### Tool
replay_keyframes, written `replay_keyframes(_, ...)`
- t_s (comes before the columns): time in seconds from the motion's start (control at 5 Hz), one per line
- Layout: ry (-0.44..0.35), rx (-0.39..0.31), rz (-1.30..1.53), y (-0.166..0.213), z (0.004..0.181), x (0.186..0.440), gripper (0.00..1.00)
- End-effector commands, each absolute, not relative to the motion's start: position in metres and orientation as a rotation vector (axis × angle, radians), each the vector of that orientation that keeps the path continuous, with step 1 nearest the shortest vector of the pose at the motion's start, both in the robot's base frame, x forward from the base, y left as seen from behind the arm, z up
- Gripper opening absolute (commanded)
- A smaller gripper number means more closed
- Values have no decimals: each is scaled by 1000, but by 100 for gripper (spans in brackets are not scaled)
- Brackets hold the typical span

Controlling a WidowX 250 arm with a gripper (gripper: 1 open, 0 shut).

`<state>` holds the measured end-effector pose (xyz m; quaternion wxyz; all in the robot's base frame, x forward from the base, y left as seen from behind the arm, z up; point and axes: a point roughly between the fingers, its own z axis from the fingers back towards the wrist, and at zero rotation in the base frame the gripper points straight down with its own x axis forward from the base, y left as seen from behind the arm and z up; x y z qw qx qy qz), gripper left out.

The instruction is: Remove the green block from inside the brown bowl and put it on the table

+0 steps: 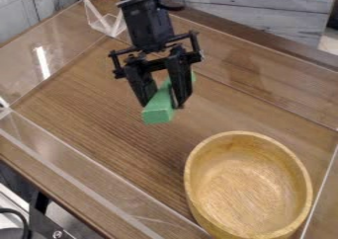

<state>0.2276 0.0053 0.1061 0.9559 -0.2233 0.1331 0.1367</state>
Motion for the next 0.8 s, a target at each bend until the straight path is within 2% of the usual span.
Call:
replay_keyframes(0.0,213,-447,201,7,118,236,0)
replay_keyframes(0.6,187,-446,92,5,114,237,0)
